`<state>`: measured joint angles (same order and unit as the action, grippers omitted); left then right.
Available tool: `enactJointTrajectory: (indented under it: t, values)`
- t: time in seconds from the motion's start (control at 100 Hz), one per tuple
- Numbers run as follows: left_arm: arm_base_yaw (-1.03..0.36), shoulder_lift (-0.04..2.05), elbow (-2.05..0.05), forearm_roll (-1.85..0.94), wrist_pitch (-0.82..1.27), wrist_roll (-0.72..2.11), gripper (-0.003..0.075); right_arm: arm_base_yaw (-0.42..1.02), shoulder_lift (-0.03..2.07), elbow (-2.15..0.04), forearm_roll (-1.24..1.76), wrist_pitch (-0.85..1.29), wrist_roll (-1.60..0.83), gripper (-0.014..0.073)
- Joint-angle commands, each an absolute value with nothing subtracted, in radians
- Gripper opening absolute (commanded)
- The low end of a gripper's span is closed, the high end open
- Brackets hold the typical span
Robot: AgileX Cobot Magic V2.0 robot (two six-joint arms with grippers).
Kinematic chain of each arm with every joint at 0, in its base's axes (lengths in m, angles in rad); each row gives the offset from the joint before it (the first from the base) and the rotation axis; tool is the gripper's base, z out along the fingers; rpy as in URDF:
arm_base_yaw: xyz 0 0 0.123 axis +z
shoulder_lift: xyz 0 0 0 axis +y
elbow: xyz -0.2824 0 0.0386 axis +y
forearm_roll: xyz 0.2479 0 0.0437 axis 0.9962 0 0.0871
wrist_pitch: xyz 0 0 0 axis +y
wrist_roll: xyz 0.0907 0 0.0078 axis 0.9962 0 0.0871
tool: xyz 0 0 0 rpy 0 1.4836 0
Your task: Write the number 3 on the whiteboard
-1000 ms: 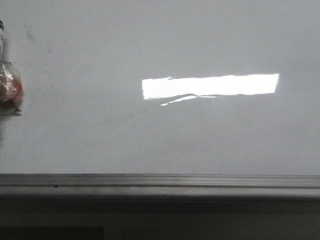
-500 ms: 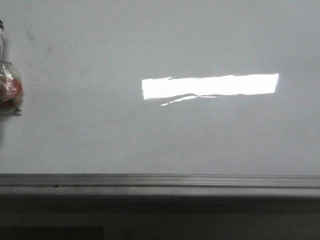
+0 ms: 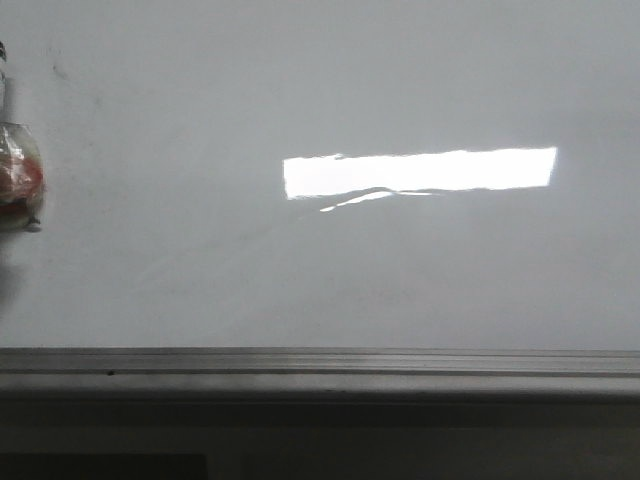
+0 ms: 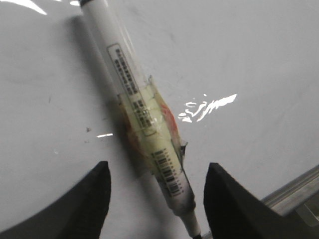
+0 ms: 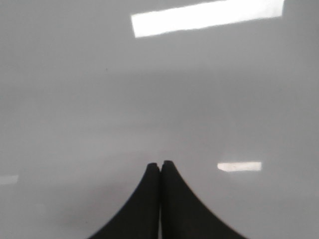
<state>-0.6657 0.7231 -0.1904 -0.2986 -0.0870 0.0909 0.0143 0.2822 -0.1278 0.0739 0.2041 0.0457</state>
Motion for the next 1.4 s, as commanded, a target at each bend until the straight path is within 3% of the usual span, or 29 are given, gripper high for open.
enactJointTrajectory:
  t: [0.0,0.2,0.26,0.33,0.43,0.63,0.8,0.94,1.16,1.25,1.39]
  values:
    - [-0.674,0.759,-0.225,-0.311,-0.187,0.08,0.0389,0.013,0.301,-0.165,0.073,0.115,0.041,-0.0064]
    - [-0.674,0.863,-0.225,-0.312,-0.193,0.08,0.0388,0.013,0.301,-0.165,0.073,0.114,0.041,-0.0064]
    - [-0.674,0.887,-0.225,-0.321,-0.193,0.08,0.0358,0.013,0.301,-0.165,0.073,0.114,0.041,-0.0064]
    - [-0.674,0.903,-0.225,-0.332,-0.193,0.08,0.0227,0.013,0.301,-0.165,0.073,0.114,0.041,-0.0064]
    - [-0.674,0.903,-0.225,-0.33,-0.191,0.08,-0.002,0.013,0.301,-0.165,0.073,0.114,0.041,-0.0064]
    - [-0.674,0.898,-0.236,-0.294,-0.188,0.082,-0.002,0.014,0.304,-0.189,0.073,0.134,0.041,-0.0064]
    - [-0.711,0.898,-0.286,-0.034,-0.188,0.082,-0.002,0.076,0.331,-0.245,0.073,0.151,0.041,-0.0064]
    - [-0.792,0.915,-0.324,0.114,-0.194,0.082,-0.002,0.221,0.411,-0.303,0.073,0.151,0.041,-0.0064]
    - [-0.886,0.979,-0.332,0.227,-0.336,0.091,-0.002,0.571,0.598,-0.421,0.073,0.138,0.041,-0.0057]
    - [-0.901,1.015,-0.332,0.287,-0.401,0.091,-0.002,0.683,0.661,-0.471,0.058,0.138,0.041,0.0034]
    - [-0.901,1.081,-0.342,0.318,-0.49,0.091,-0.002,0.771,0.716,-0.516,0.042,0.144,0.041,0.0328]
